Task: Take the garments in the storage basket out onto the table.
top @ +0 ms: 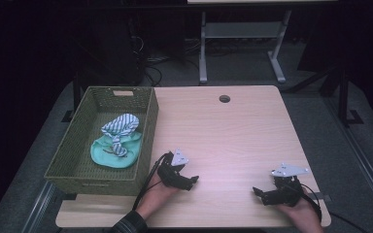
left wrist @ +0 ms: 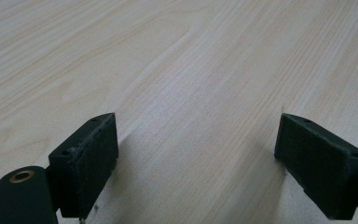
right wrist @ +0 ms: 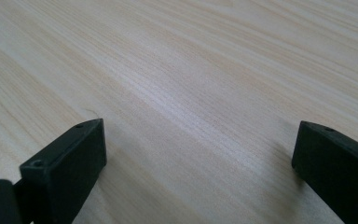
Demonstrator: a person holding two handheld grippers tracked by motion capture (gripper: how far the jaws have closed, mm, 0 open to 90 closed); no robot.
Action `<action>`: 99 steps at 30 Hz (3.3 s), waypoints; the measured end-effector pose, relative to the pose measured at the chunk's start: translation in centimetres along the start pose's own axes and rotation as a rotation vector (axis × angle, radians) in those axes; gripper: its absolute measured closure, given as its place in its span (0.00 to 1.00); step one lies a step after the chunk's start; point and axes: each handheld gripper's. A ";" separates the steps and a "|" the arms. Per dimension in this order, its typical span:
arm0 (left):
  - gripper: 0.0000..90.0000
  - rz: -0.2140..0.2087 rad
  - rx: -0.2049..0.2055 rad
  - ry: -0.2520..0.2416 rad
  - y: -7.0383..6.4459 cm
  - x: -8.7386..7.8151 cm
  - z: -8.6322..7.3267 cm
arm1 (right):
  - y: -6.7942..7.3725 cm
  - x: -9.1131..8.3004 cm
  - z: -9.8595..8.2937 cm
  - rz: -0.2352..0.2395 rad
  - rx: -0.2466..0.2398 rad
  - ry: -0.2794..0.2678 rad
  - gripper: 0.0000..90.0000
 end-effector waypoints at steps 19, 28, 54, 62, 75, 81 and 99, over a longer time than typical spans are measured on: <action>0.14 -0.007 0.000 0.059 0.4 -0.3 0.6 | 0.0 0.1 0.1 0.005 -0.004 0.002 0.03; 0.14 -0.033 -0.030 0.034 0.7 -1.1 1.2 | 0.0 0.1 0.1 0.006 -0.005 0.002 0.03; 0.15 -0.056 -0.039 0.031 1.0 -3.0 3.0 | 0.0 0.1 0.1 0.008 -0.002 0.004 0.03; 0.15 -0.065 -0.035 0.032 1.1 -3.5 3.7 | 0.0 0.1 0.1 0.006 -0.005 0.003 0.03; 0.15 -0.087 -0.031 0.044 1.3 -4.1 4.5 | 0.0 0.1 0.1 0.008 -0.003 0.004 0.03; 0.15 -0.098 -0.040 0.041 1.4 -4.5 5.0 | 0.0 0.1 0.1 0.008 -0.003 0.004 0.03; 0.15 -0.134 -0.037 0.029 2.0 -6.0 6.7 | 0.0 0.1 0.1 0.008 -0.004 0.004 0.03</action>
Point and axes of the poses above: each handheld gripper's, and its own axes: x roughly forward along the jaws, z roughly out of its top, y roughly to its left, and after that the axes turned 1 degree about y, right-handed
